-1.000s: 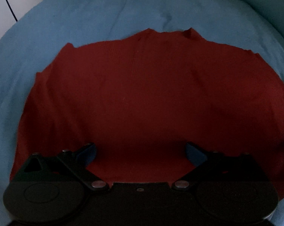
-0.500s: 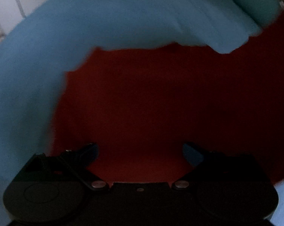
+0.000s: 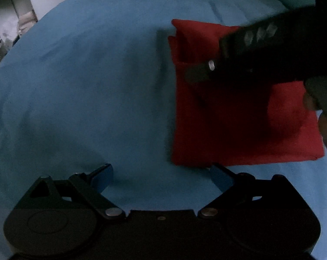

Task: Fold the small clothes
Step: 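Lay the hem over the collar and open both grippers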

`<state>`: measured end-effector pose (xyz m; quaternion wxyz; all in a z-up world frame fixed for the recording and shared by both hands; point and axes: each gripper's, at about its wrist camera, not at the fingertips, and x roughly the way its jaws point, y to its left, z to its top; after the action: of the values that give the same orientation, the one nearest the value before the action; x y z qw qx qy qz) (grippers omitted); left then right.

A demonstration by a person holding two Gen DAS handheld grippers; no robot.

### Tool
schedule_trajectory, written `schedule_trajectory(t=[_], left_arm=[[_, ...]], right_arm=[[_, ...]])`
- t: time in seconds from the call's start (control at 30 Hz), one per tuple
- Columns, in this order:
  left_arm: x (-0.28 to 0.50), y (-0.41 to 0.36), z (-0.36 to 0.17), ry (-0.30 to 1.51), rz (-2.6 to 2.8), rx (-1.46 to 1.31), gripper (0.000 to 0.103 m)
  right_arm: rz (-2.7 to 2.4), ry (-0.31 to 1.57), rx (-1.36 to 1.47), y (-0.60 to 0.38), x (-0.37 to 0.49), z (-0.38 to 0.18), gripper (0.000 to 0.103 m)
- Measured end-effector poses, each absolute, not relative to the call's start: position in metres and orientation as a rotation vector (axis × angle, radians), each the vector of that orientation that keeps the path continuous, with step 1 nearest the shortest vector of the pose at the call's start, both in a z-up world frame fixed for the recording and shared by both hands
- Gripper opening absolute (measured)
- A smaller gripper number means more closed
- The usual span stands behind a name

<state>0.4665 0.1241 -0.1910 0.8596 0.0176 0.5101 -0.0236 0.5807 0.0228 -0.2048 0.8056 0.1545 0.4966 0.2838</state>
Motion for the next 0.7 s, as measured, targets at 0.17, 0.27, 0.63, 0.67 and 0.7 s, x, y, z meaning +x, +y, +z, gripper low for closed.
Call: schedule_trajectory(t=[0.17,0.27,0.63,0.67,0.7], left_arm=[[0.462,0.120,-0.173,1.042,-0.088,0.012,0.098],[0.461,0.115,-0.164,1.018,-0.110,0.013,0.098],[0.471,0.106,-0.163,1.000,-0.117,-0.009,0.098],[0.471,0.105,-0.164,1.004,-0.117,-0.005,0.098],[0.469,0.104,-0.161,1.007,-0.117,-0.004,0.098]], right_arm=[[0.586,0.919,0.316,-0.010,0.557,-0.152,0.081],[0.432,0.819,0.270,-0.050,0.530,-0.120,0.090],[0.132,0.857,0.026,-0.083,0.413,-0.183,0.090],[0.116,0.857,0.024,-0.078,0.411,-0.191,0.090],[0.104,0.857,0.022,-0.080,0.408,-0.196,0.090]])
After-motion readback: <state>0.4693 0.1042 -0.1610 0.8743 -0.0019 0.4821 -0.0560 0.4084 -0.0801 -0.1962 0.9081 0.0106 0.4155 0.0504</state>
